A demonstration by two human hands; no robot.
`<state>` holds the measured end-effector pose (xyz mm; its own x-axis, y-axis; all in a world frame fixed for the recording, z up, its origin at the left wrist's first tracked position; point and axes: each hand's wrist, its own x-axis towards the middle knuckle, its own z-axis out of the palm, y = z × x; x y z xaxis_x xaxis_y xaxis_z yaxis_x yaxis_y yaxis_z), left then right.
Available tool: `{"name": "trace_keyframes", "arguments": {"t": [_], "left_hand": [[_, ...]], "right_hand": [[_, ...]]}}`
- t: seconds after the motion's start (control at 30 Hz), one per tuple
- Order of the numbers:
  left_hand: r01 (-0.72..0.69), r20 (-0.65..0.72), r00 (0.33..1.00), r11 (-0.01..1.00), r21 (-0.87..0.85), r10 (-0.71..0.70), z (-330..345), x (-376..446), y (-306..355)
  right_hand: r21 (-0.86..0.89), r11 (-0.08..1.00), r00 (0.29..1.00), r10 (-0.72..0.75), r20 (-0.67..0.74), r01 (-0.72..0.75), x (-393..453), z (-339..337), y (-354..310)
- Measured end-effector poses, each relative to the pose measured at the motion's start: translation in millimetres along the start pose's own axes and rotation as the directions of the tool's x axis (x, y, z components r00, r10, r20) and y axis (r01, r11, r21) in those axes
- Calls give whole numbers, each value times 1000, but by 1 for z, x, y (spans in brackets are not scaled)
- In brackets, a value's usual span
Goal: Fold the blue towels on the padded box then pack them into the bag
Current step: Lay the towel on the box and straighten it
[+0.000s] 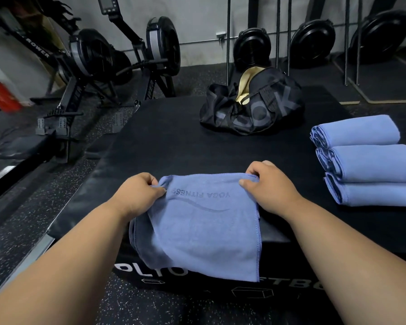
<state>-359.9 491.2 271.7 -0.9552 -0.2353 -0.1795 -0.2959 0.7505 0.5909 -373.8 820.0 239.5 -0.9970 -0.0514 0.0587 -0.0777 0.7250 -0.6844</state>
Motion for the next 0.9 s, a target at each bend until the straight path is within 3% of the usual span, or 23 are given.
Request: {"name": "trace_keyframes", "arguments": {"t": [0.17, 0.27, 0.43, 0.57, 0.7, 0.83, 0.9], "left_hand": [[44, 124, 992, 908, -416, 9, -12, -28, -7], [94, 211, 977, 843, -530, 24, -16, -37, -15], [77, 340, 935, 882, -465, 98, -16, -61, -17], [115, 418, 904, 885, -451, 95, -15, -76, -18], [105, 373, 926, 911, -398, 56, -10, -77, -13], [-62, 209, 971, 963, -262, 119, 6, -60, 5], [-151, 225, 955, 969, -197, 195, 15, -55, 24]], "right_hand": [[122, 989, 983, -98, 155, 79, -10, -21, 7], [103, 988, 969, -132, 211, 113, -17, -26, 14], [118, 987, 955, -138, 262, 110, -26, -36, 14], [181, 975, 967, -164, 195, 129, -33, -47, 11], [180, 972, 969, -180, 168, 149, -43, -56, 7], [144, 979, 974, -165, 158, 143, -49, -58, 10], [145, 977, 974, -180, 139, 160, -49, -59, 11]]}}
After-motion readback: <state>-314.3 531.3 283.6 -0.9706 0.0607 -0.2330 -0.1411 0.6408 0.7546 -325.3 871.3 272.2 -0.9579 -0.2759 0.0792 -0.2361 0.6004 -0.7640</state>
